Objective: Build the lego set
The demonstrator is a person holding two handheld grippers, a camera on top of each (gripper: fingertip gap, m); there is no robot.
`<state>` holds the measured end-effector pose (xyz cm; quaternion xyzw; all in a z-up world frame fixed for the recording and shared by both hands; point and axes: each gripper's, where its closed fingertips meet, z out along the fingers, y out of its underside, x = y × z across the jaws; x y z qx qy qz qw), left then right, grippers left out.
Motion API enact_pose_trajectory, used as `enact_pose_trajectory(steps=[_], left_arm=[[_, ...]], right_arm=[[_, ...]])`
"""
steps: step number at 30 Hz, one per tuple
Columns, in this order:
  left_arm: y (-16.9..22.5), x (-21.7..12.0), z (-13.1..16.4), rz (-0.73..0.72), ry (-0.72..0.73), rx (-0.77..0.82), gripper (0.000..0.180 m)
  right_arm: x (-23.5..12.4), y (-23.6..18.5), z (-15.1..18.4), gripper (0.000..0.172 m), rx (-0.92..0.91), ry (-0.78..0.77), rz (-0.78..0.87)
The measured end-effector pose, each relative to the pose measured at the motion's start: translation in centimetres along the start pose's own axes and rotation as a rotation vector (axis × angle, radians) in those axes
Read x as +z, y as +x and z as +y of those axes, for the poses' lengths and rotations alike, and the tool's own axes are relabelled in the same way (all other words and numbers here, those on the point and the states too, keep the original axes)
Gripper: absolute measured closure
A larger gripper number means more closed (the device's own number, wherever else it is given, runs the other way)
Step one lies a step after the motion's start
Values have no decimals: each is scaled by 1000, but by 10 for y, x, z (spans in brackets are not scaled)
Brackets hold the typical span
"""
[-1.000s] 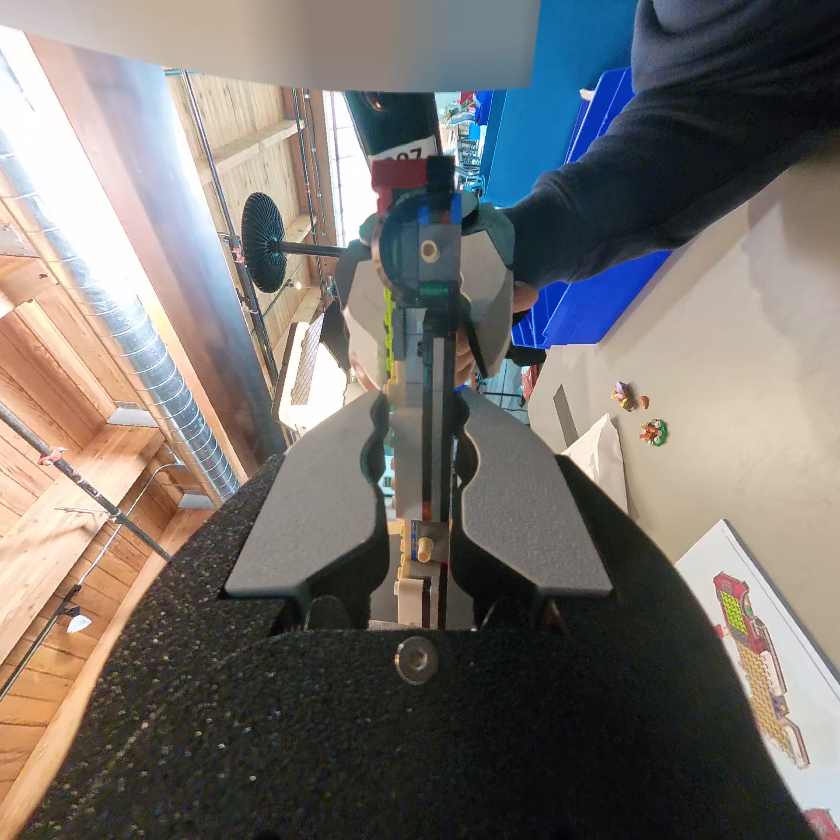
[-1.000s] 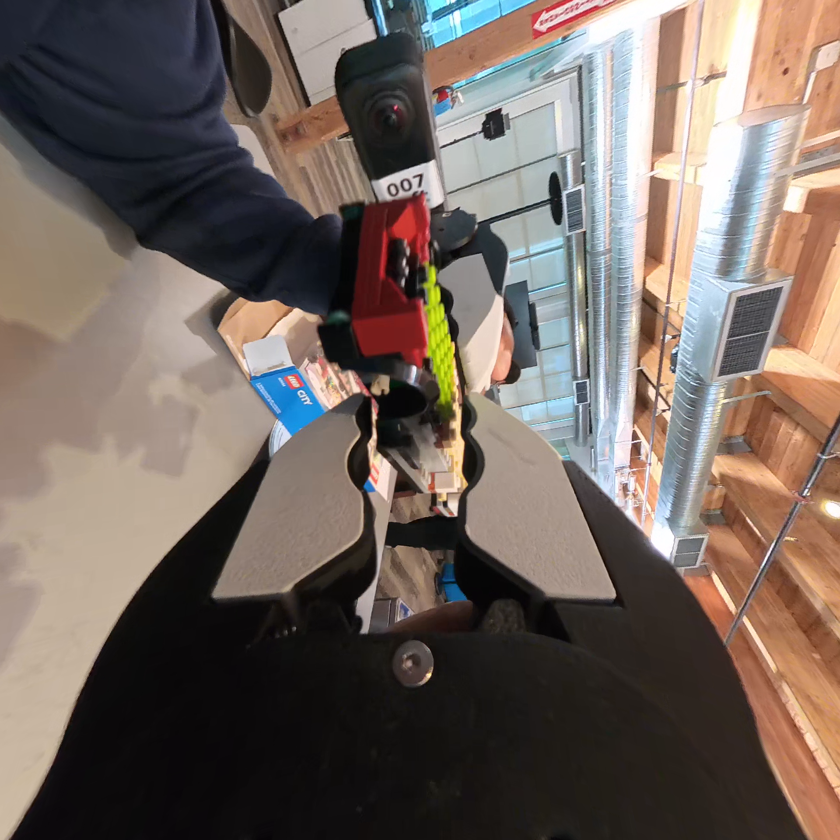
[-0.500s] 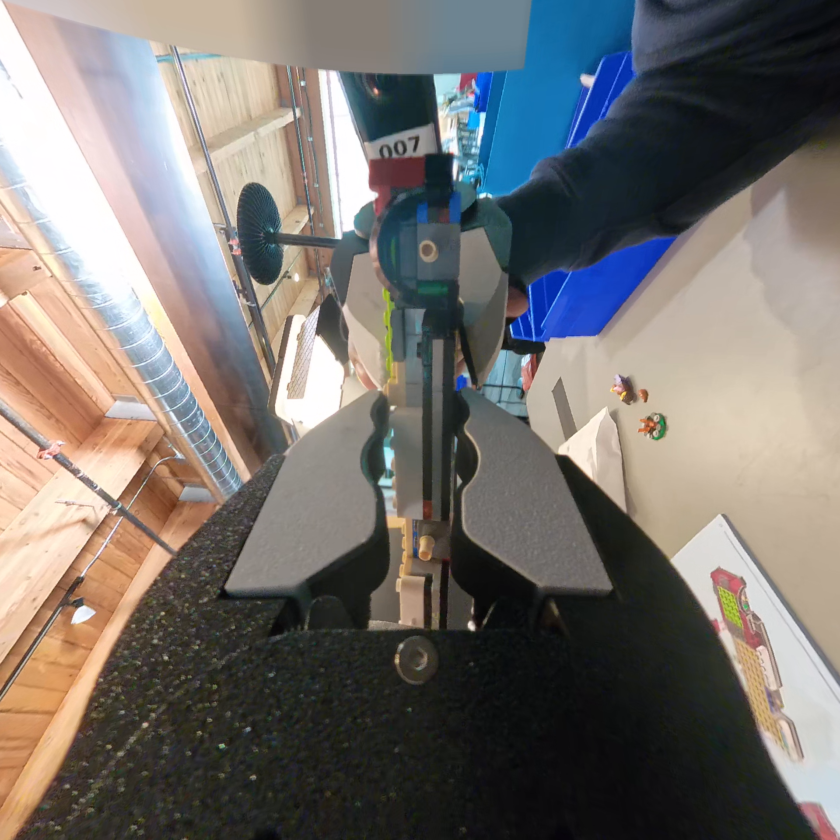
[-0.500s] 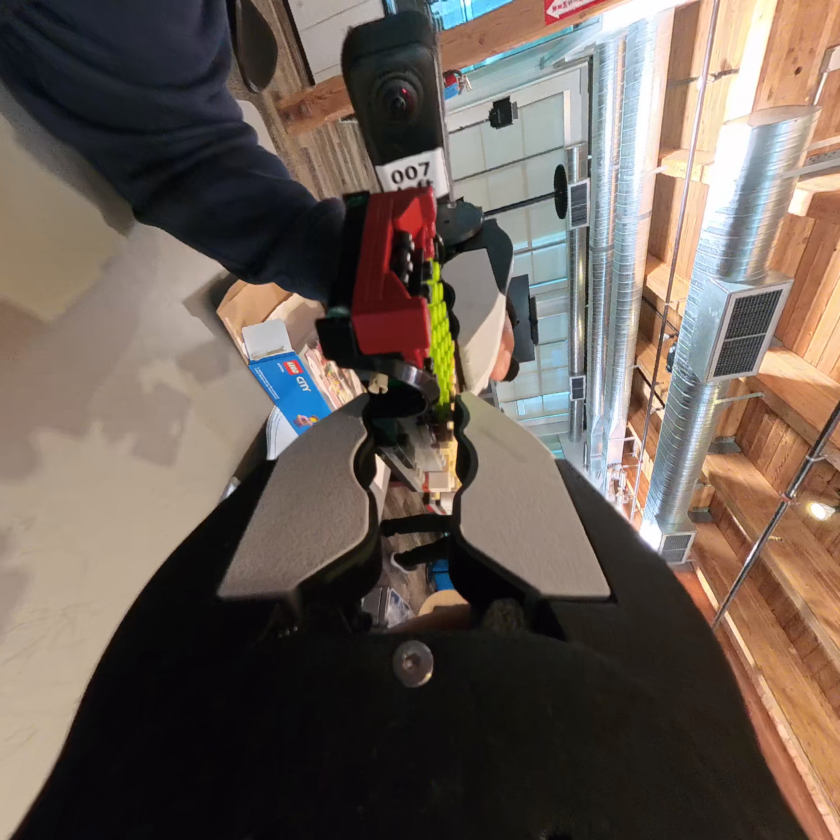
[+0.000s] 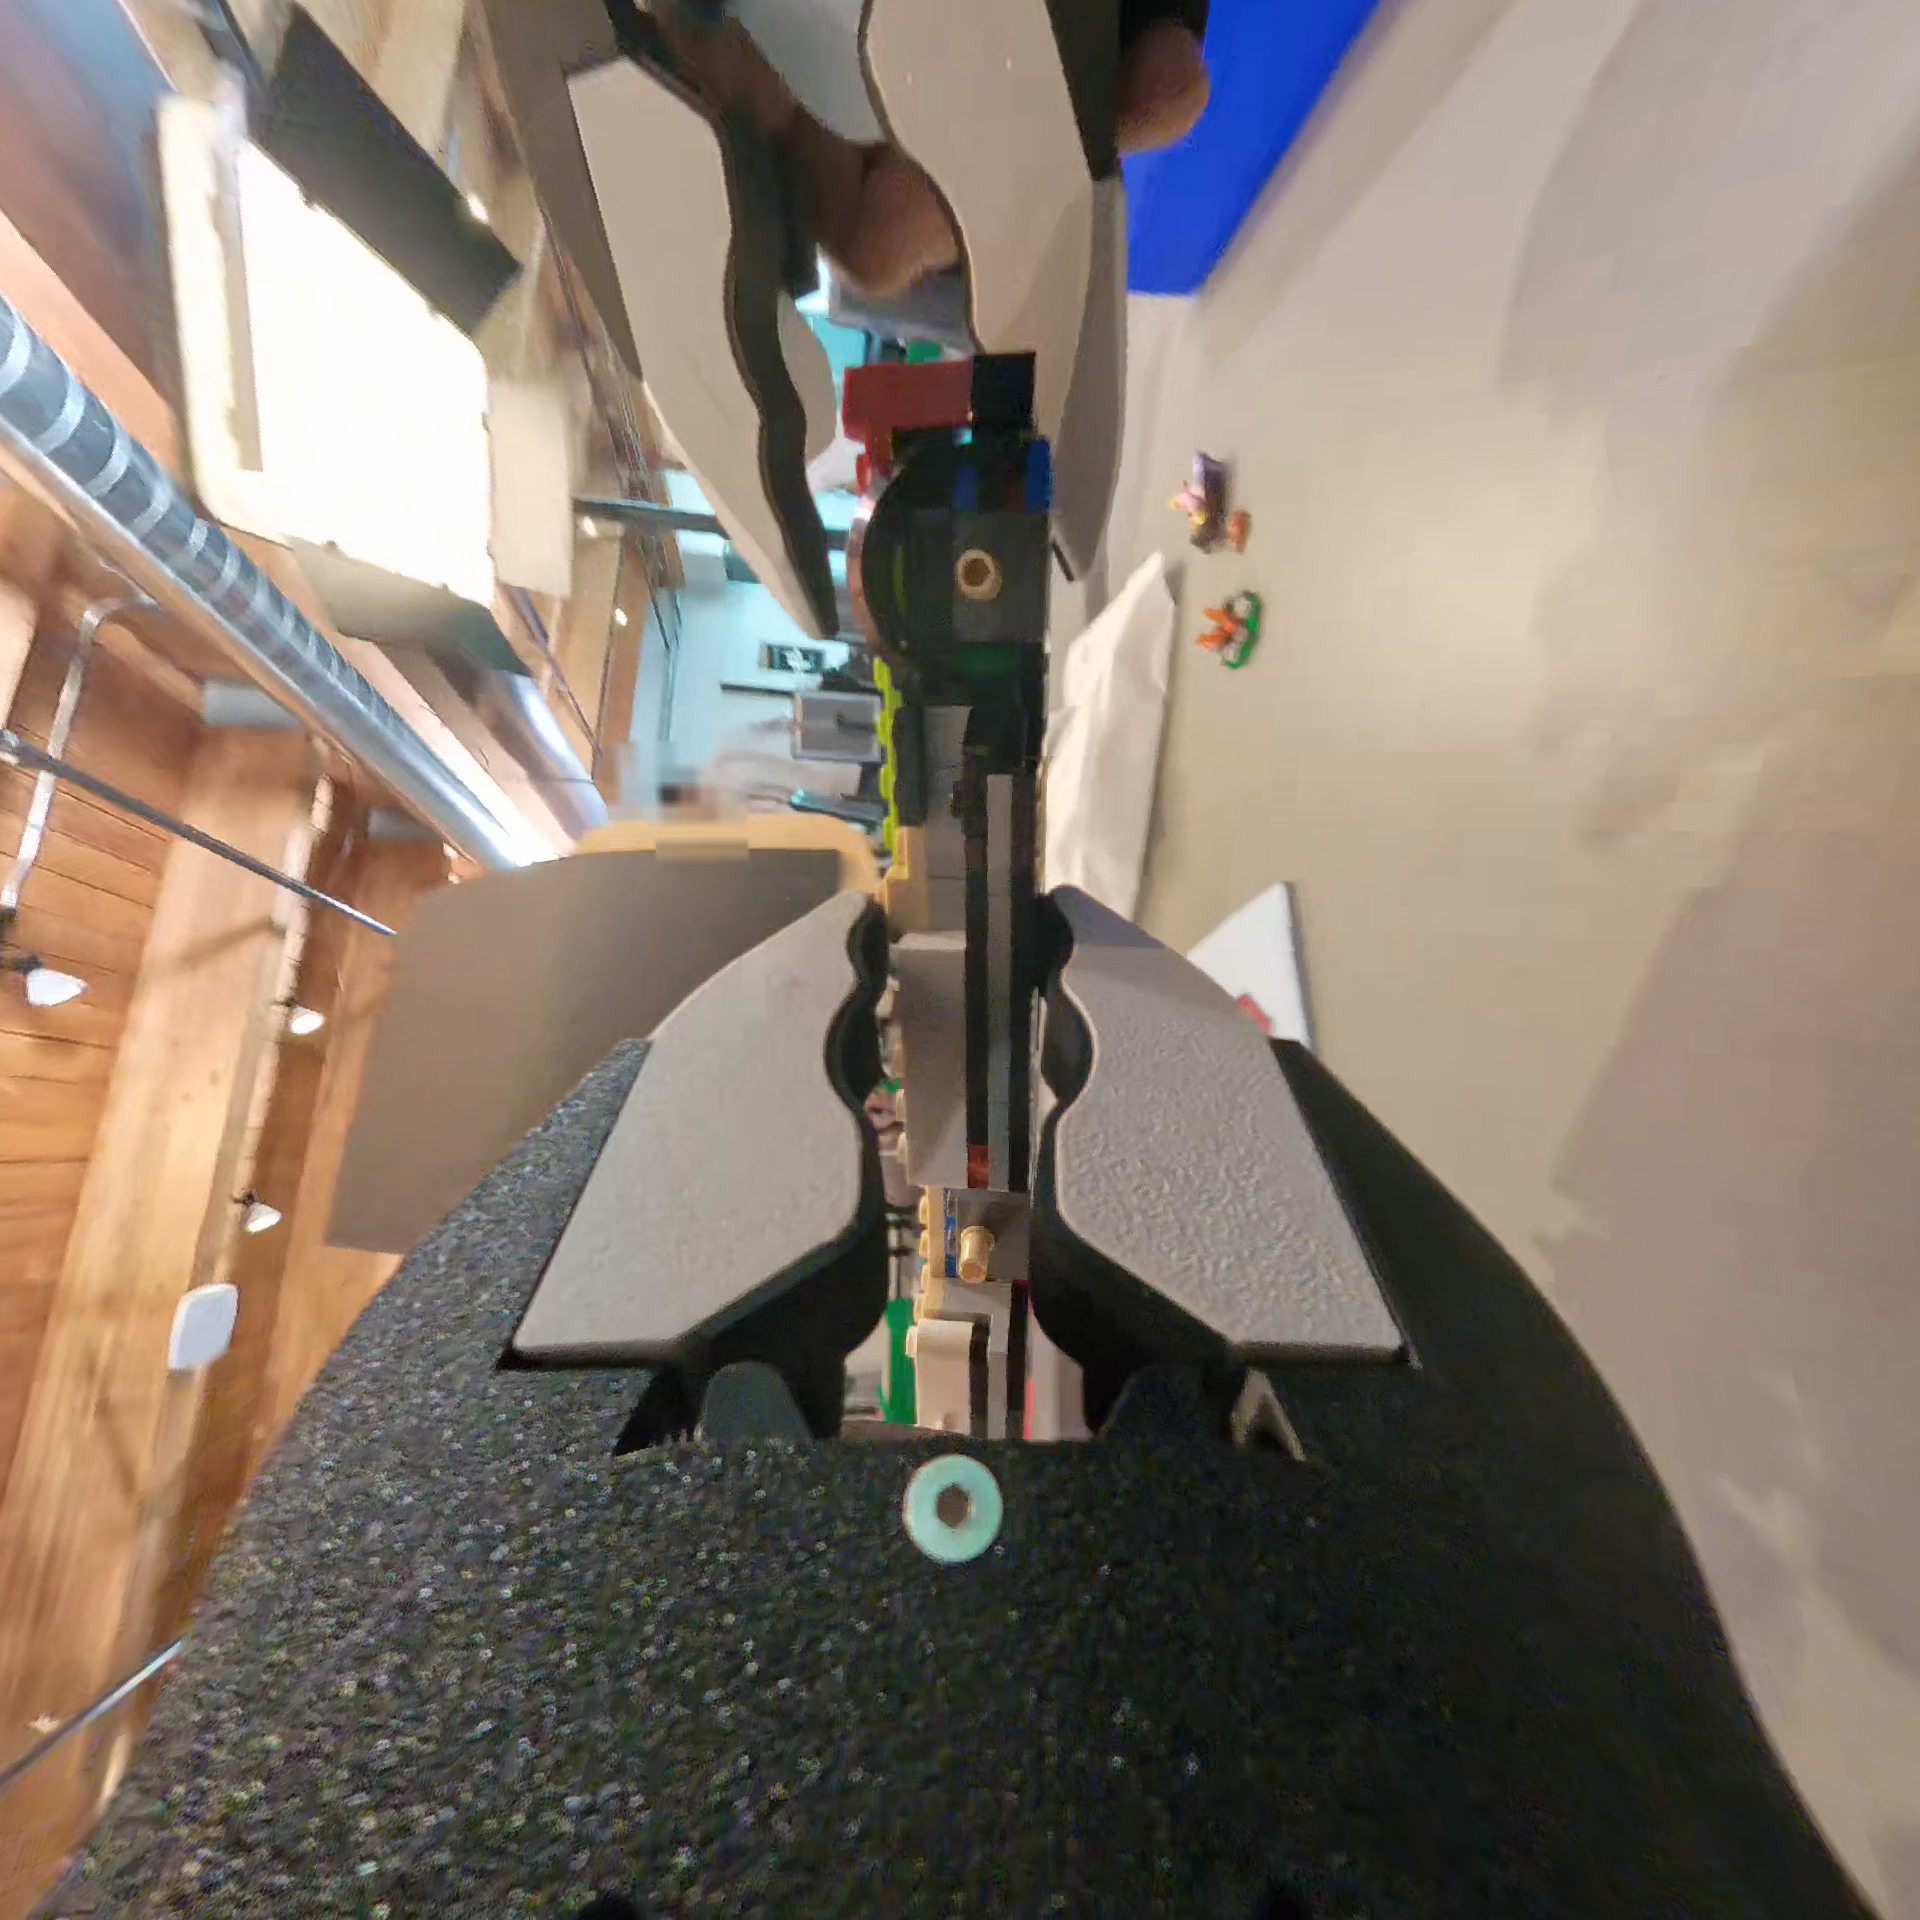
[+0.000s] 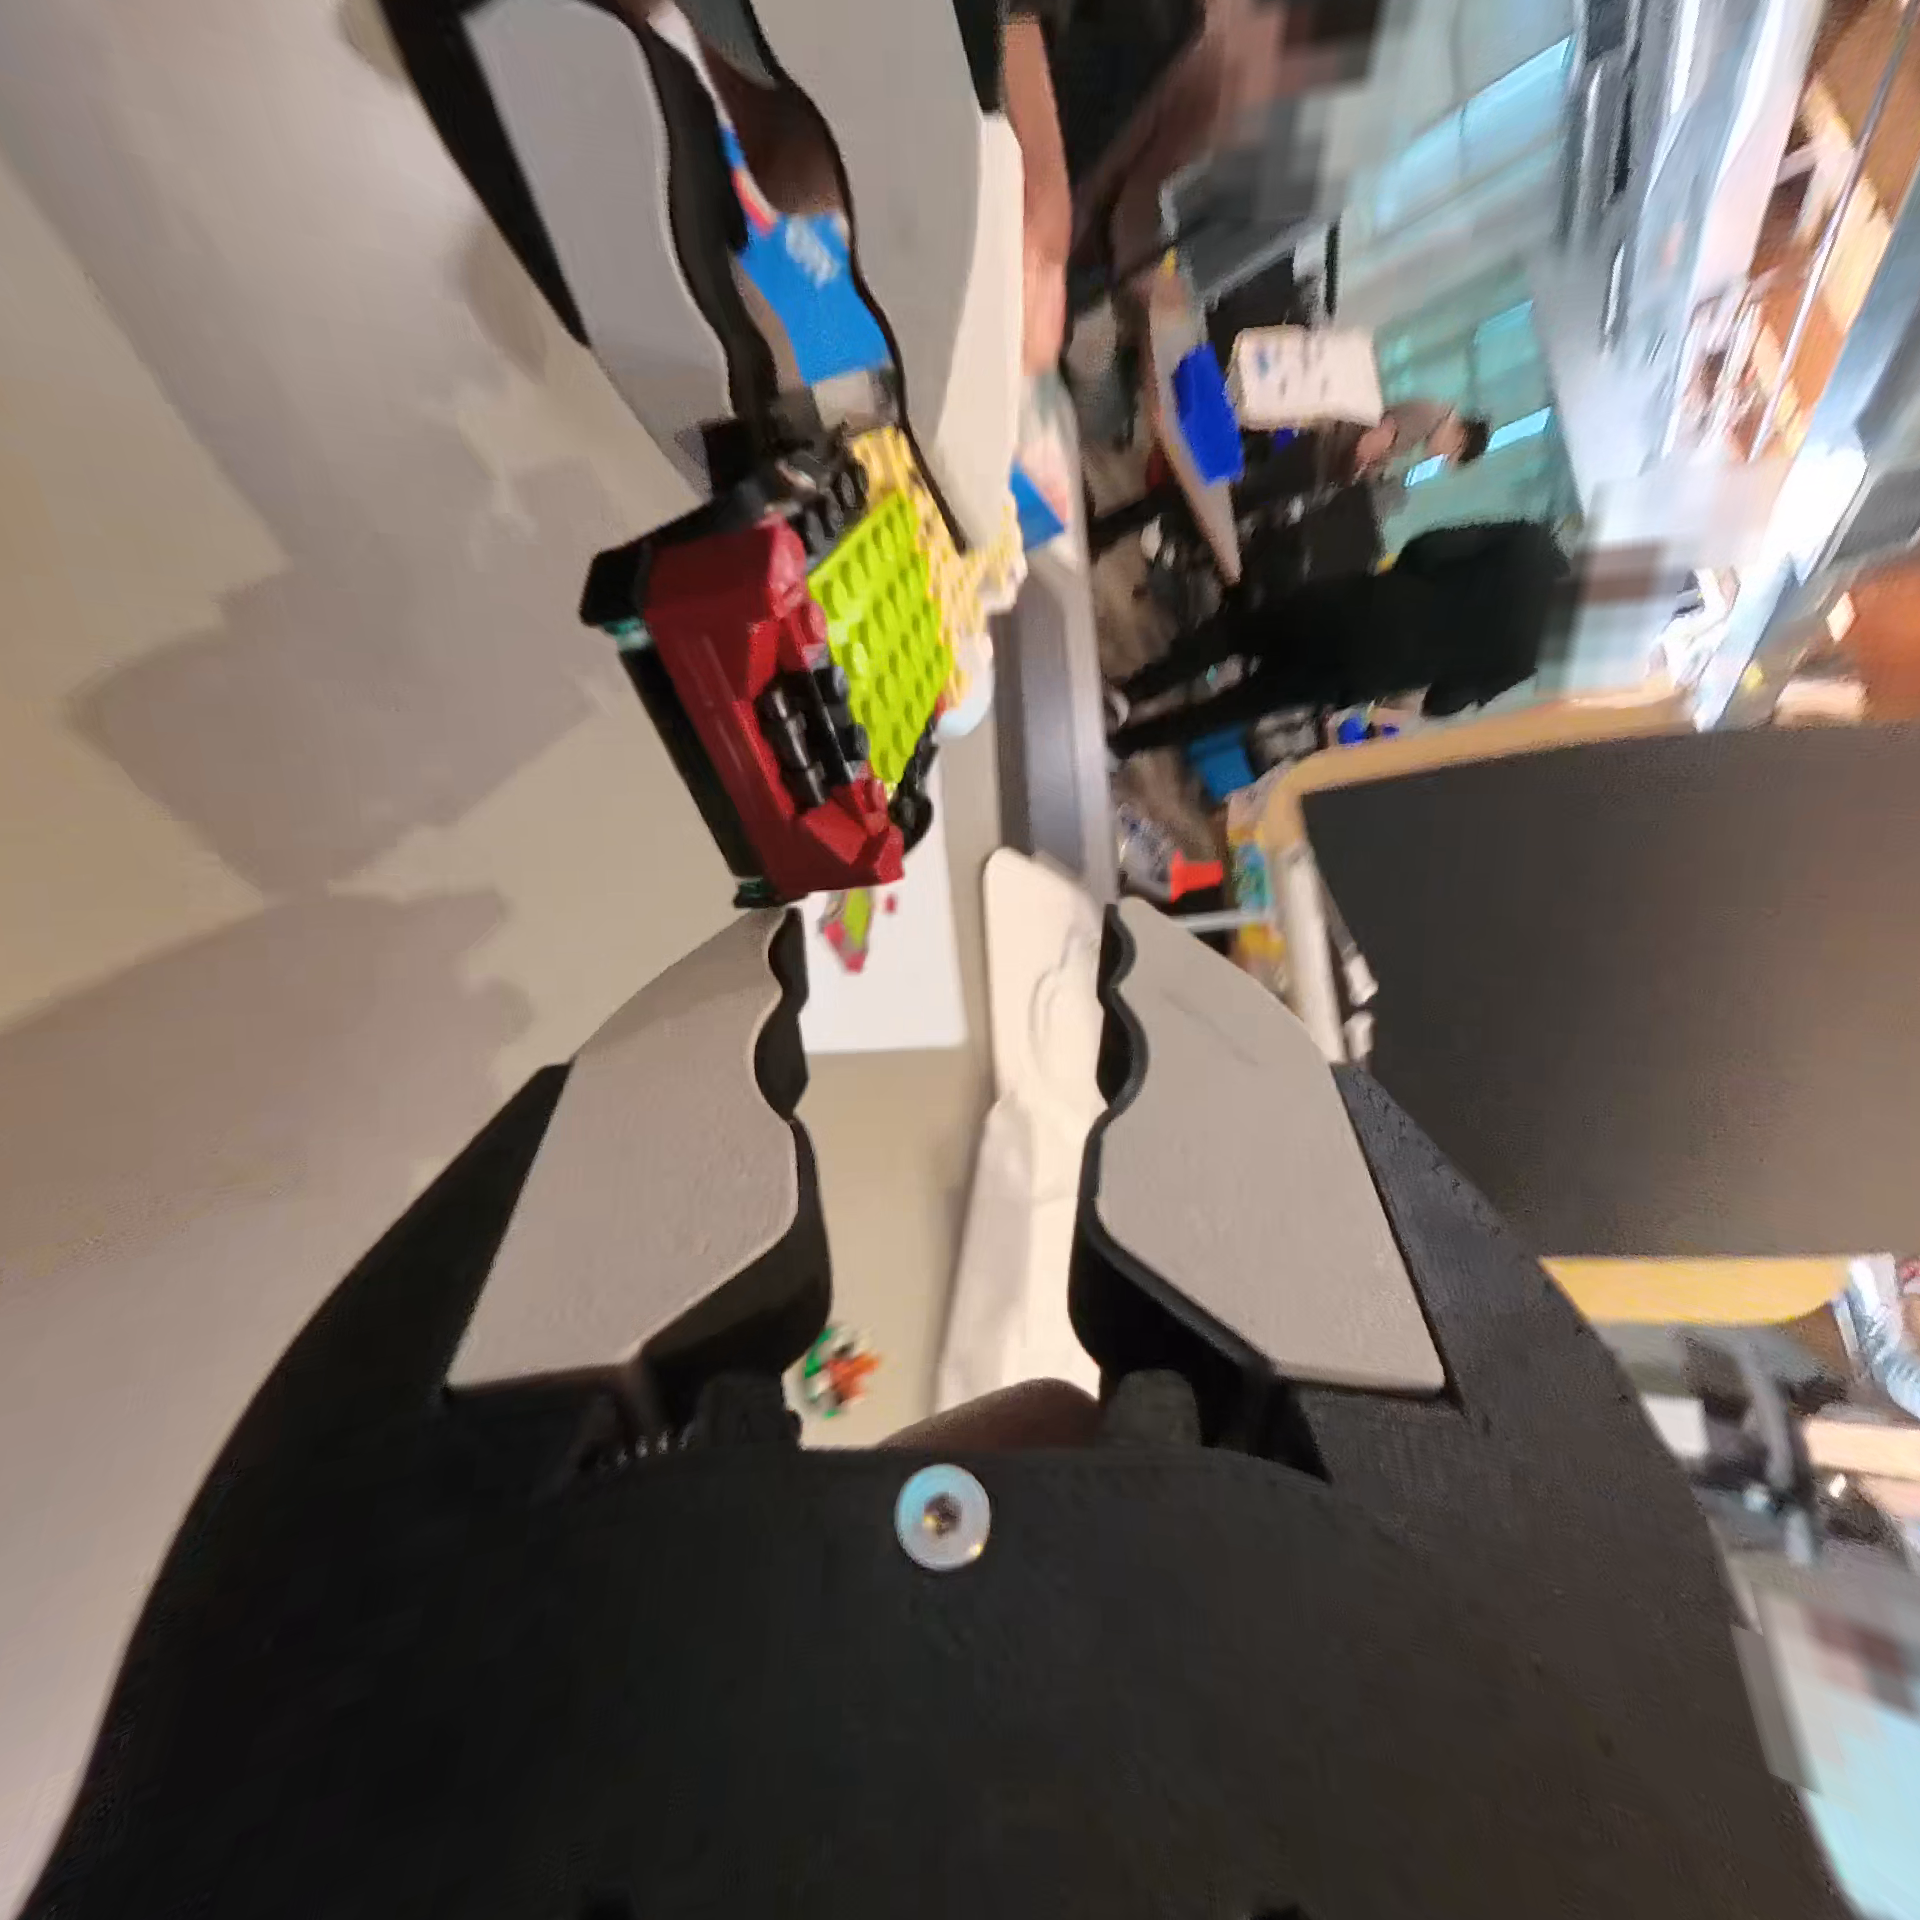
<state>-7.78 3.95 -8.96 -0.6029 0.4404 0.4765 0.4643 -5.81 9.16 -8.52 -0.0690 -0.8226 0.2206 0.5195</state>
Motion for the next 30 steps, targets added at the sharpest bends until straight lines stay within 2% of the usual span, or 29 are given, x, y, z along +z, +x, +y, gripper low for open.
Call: enact_pose_trajectory(steps=[3,7,11,15,18,21,27,30], left_arm=[[45,10,1,71,-62,23,153],[85,17,4,150,-105,14,153],[111,20,10,235,-143,31,152],[122,19,15,318,-189,3,153],[134,15,20,450,-256,-129,147],[135,12,20,512,-293,-287,143],[141,1,8,695,-279,-648,115],[139,-1,7,724,-261,-727,104]], right_arm=[[6,-37,31,117,90,-87,-29],[13,-82,59,117,188,-167,-112],[11,-108,64,118,210,-162,-191],[13,-116,59,119,260,-133,-236],[15,-123,58,119,292,-121,-276],[17,-129,60,118,304,-127,-303],[18,-132,61,118,345,-122,-330],[17,-132,59,118,377,-103,-340]])
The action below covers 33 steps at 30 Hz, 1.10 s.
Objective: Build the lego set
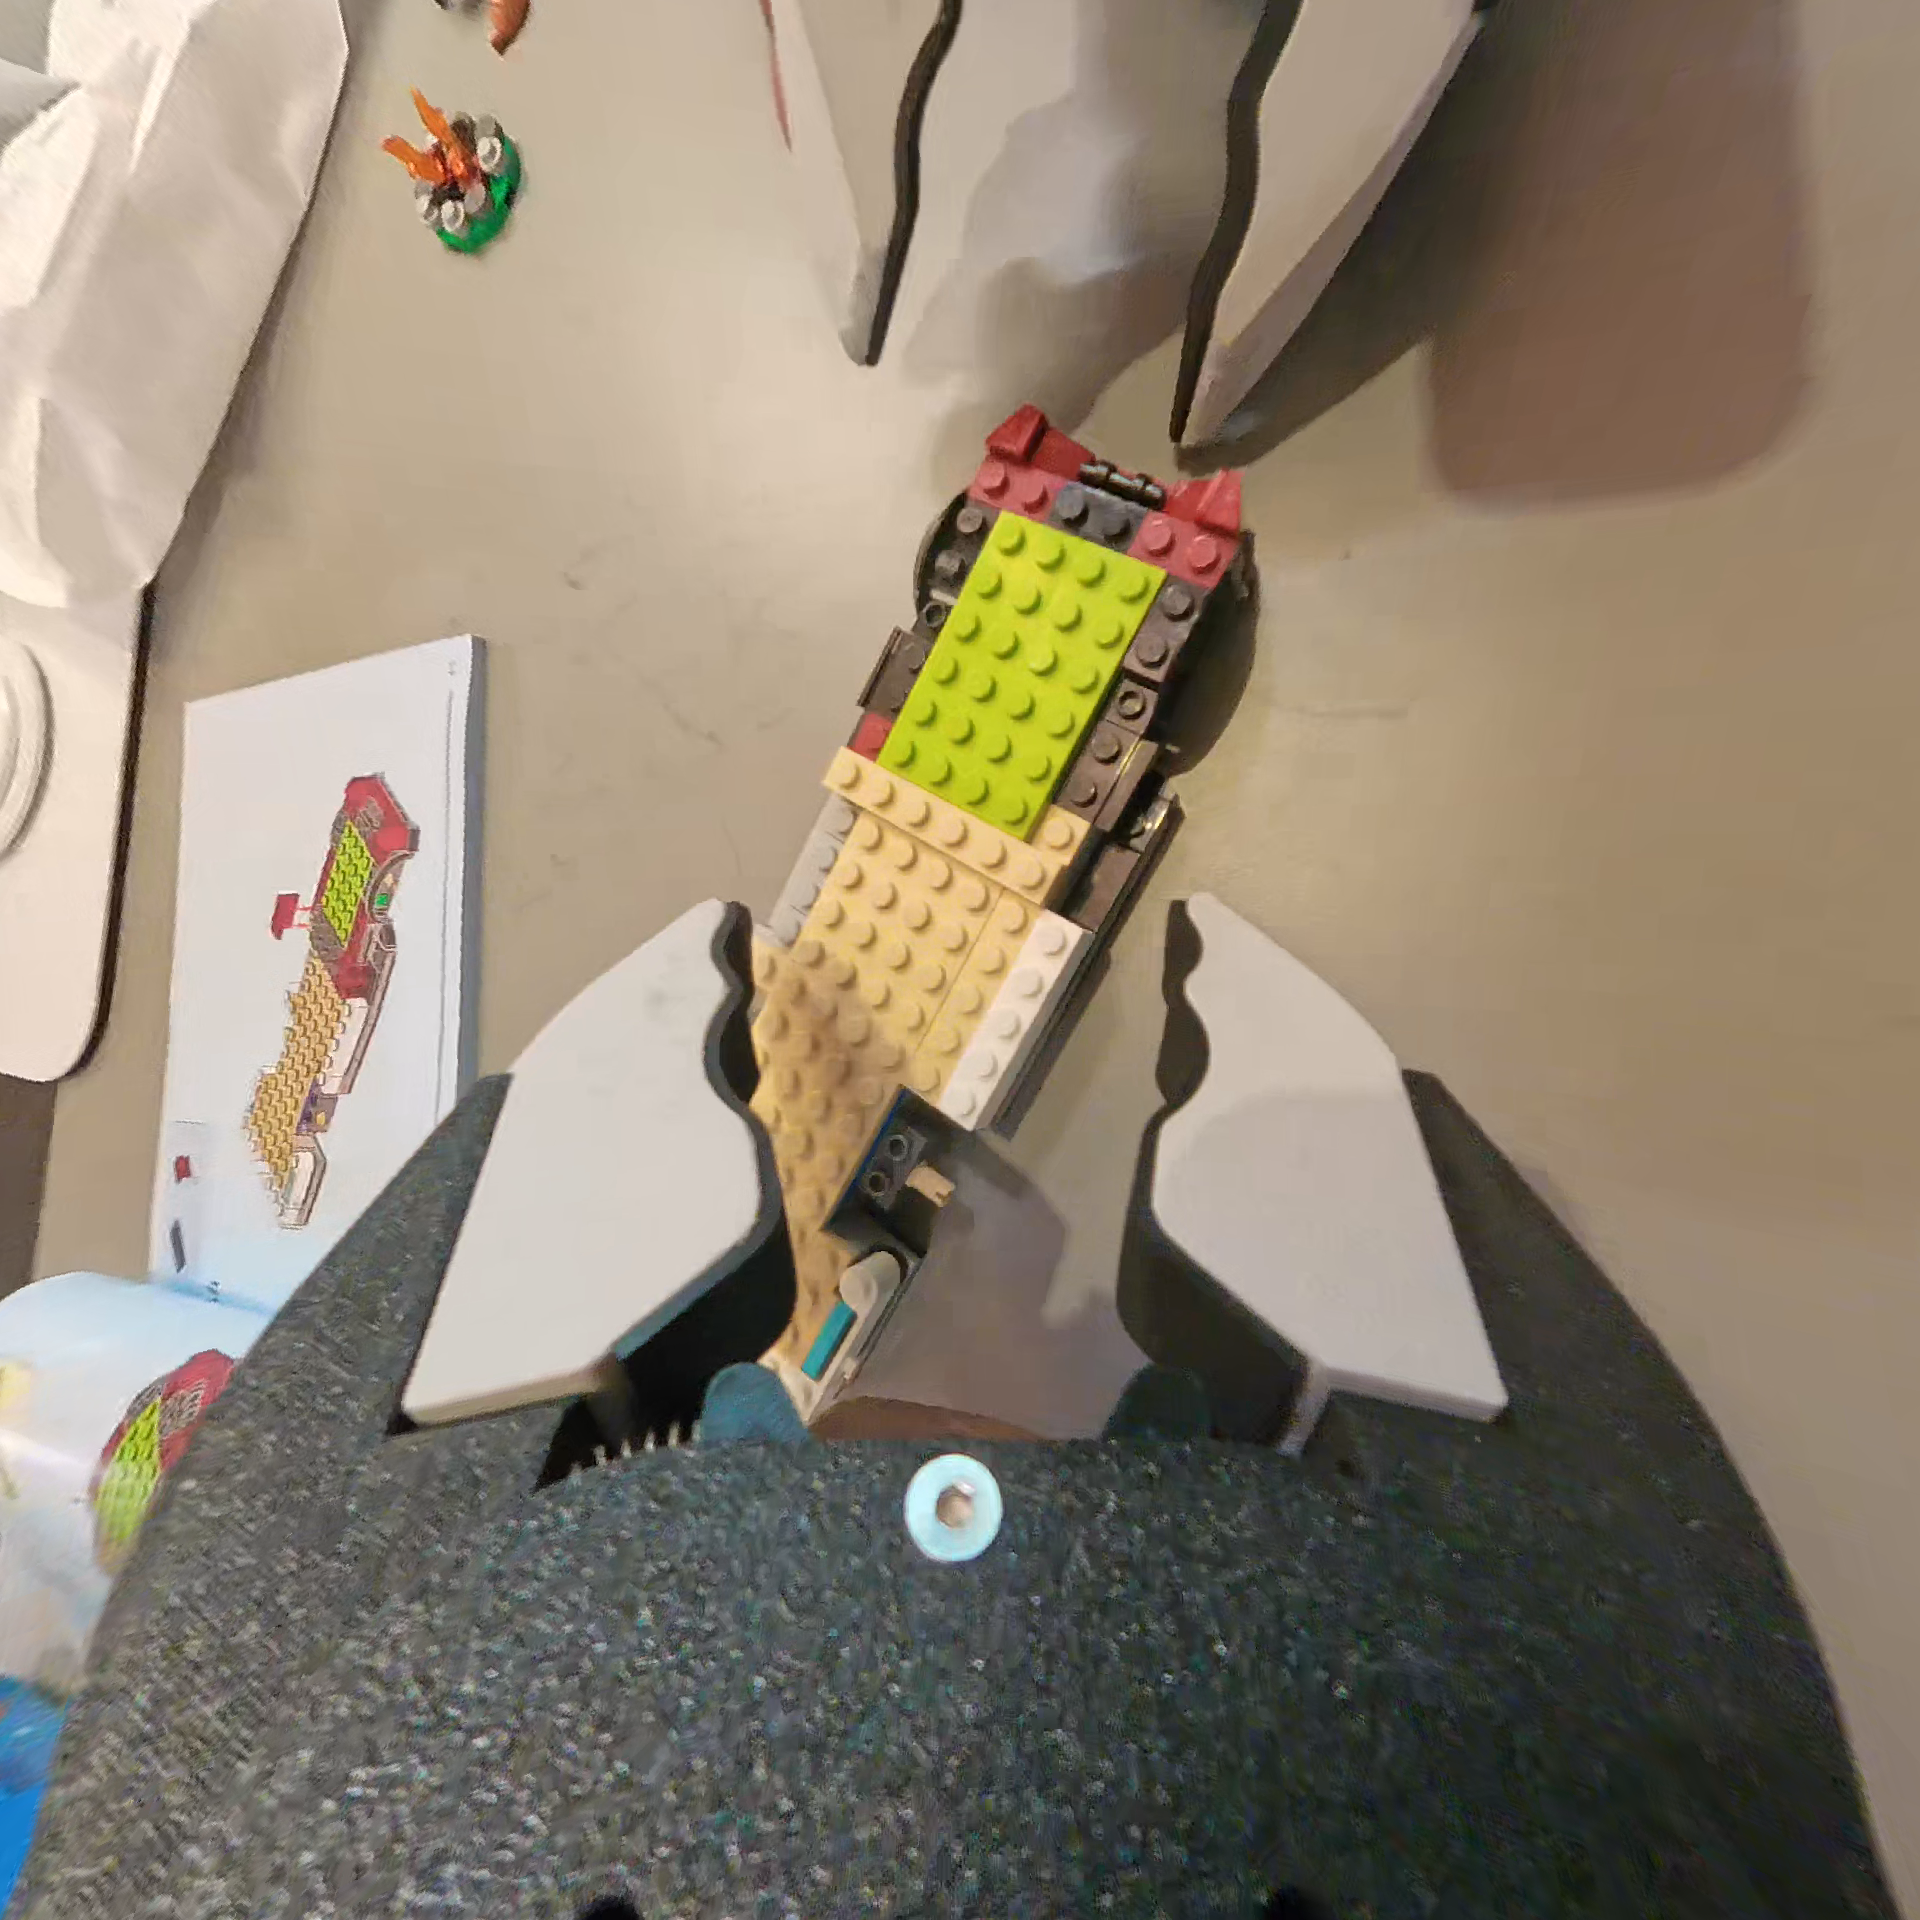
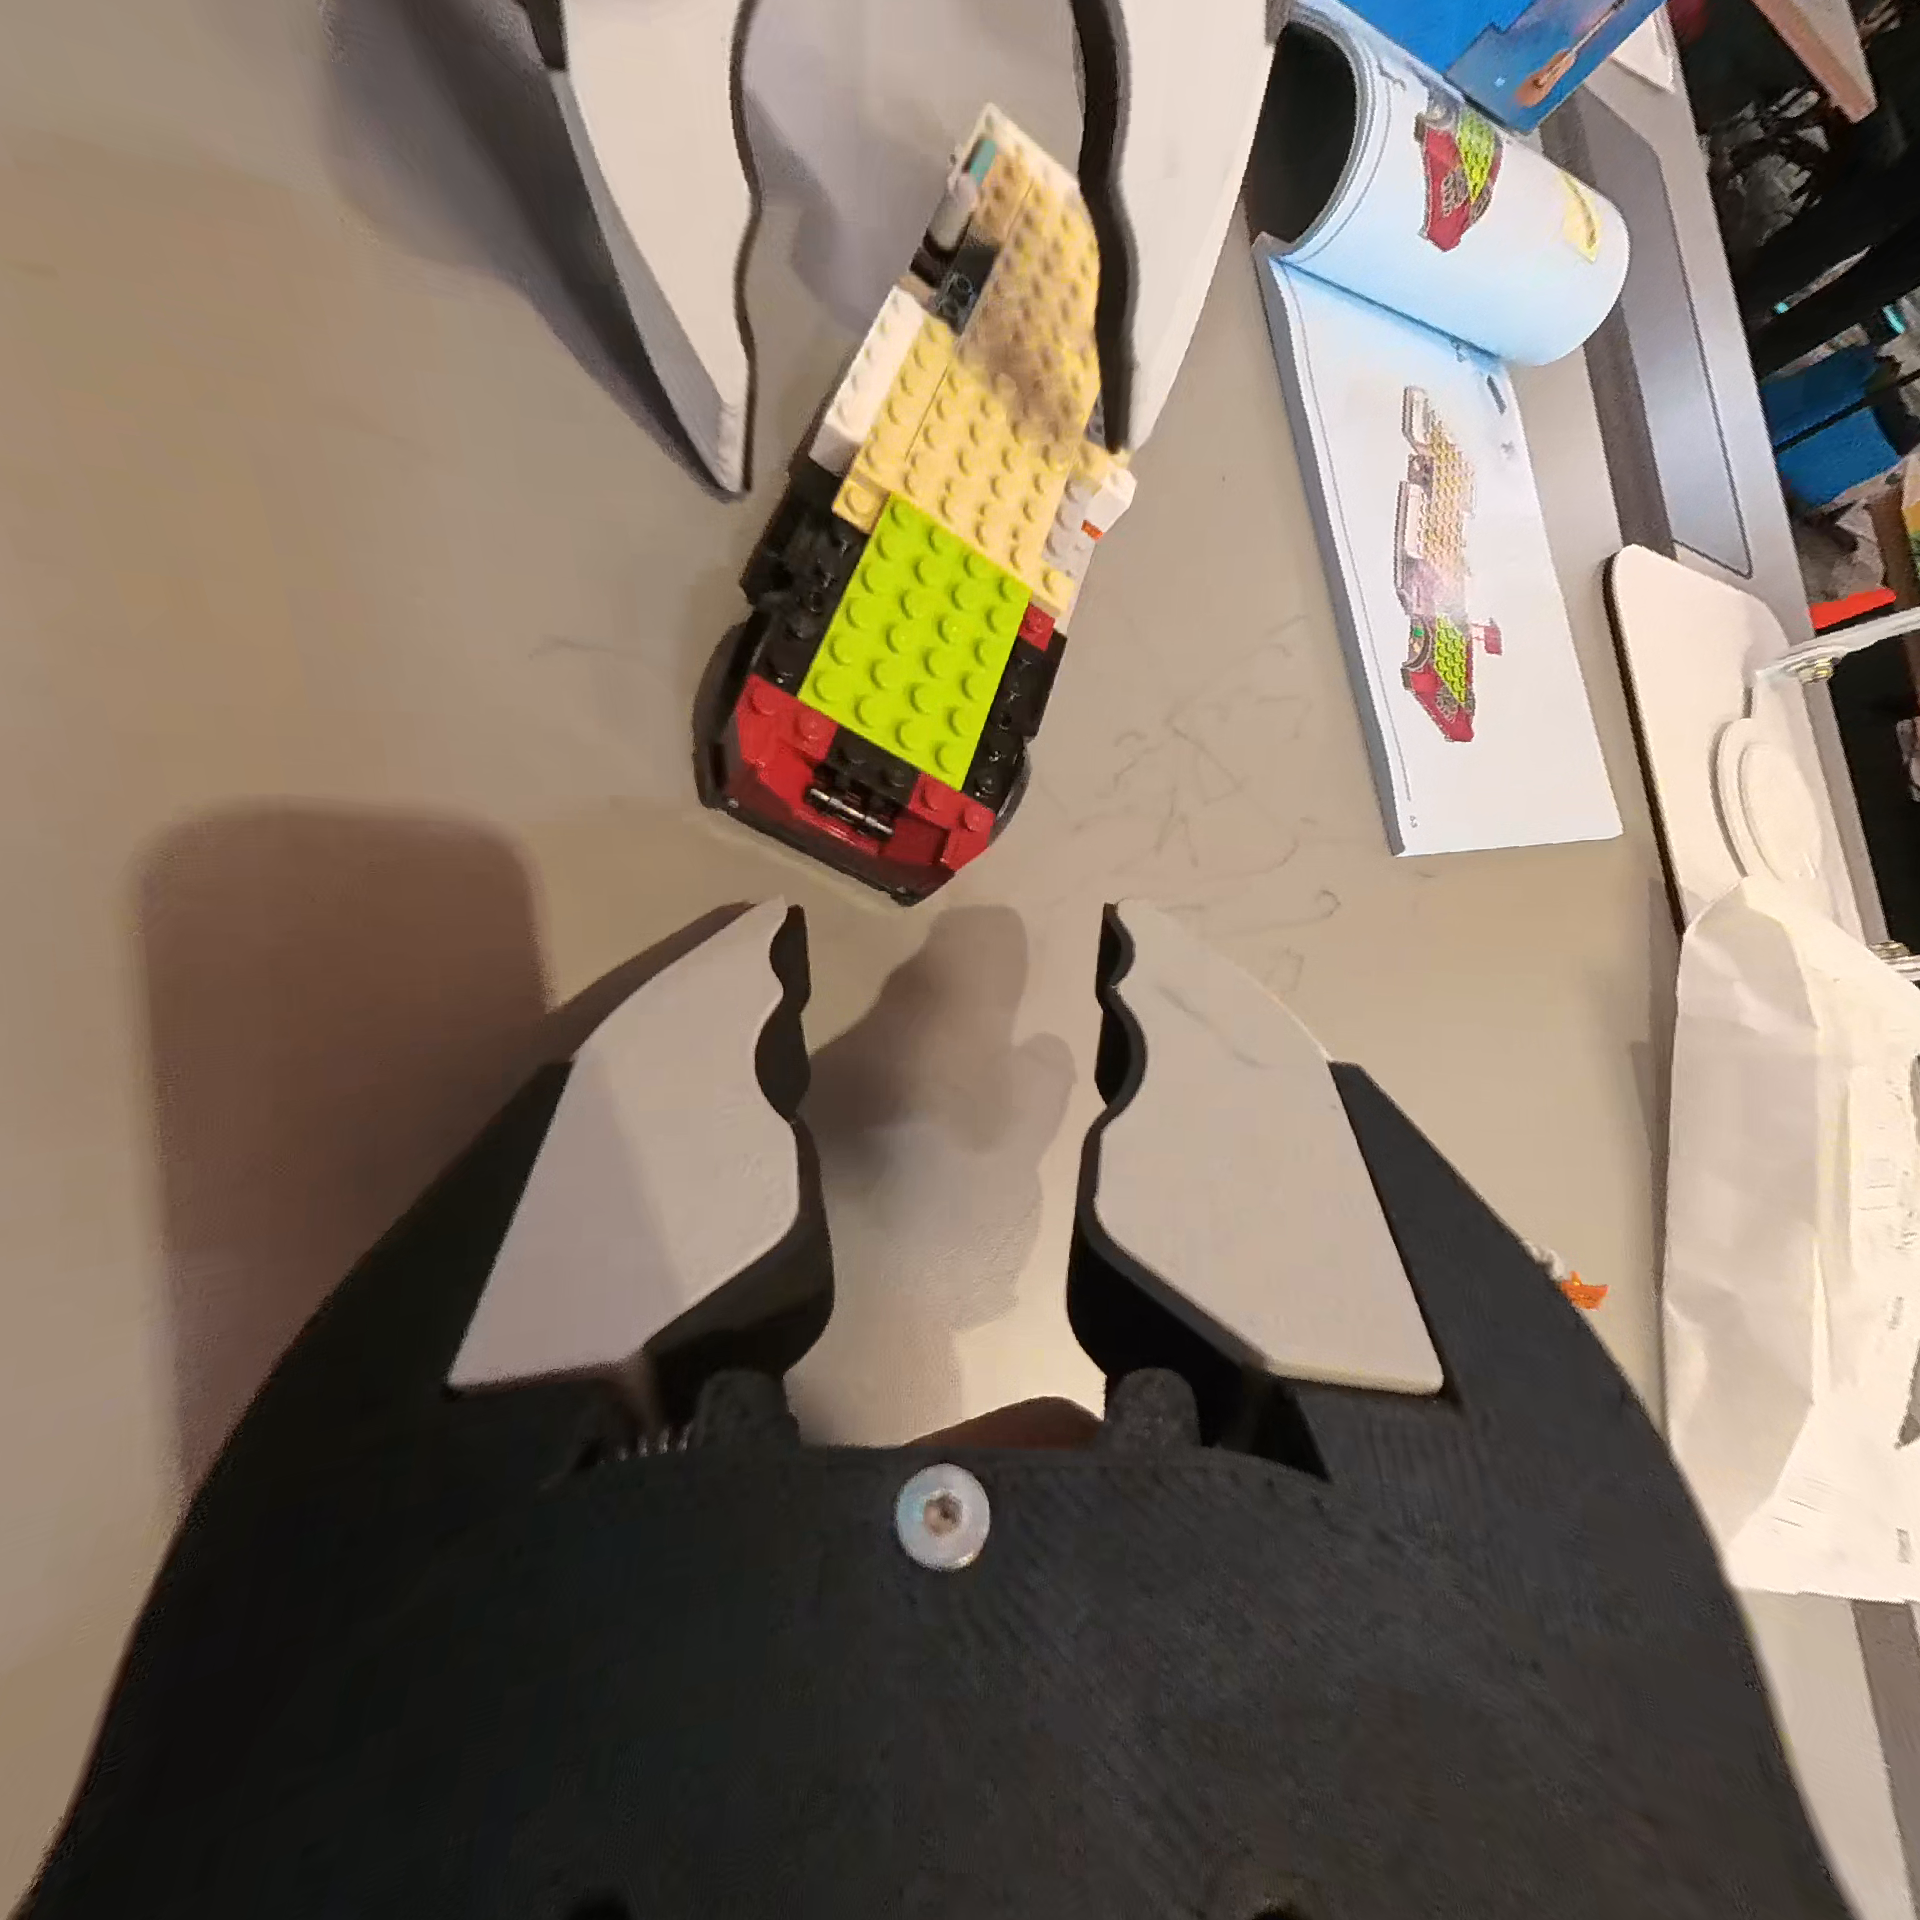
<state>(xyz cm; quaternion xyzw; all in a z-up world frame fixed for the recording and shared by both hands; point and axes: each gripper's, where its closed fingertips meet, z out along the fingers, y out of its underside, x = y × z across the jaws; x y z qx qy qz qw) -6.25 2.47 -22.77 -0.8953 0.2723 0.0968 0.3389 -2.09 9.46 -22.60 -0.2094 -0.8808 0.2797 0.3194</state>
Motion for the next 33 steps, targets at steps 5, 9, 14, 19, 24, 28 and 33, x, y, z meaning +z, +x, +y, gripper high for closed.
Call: enact_pose_trajectory(steps=[5,9,14,19,24,28,33], left_arm=[[-14,-20,-36,-21,282,-77,103],[-20,-45,-72,-73,605,-94,102],[-10,-85,-100,-21,933,-115,109],[-12,-106,-107,43,1088,-206,112],[-12,-112,-107,51,1127,-206,113],[-11,-109,-106,38,1116,-197,113],[-7,-107,-106,19,1099,-159,114]], right_arm=[[2,3,2,120,29,9,8],[3,6,2,121,50,24,20],[3,9,2,123,87,45,20],[4,8,0,127,116,69,4],[4,8,0,127,119,70,3],[4,8,0,127,120,70,3],[4,8,0,127,122,69,2]])
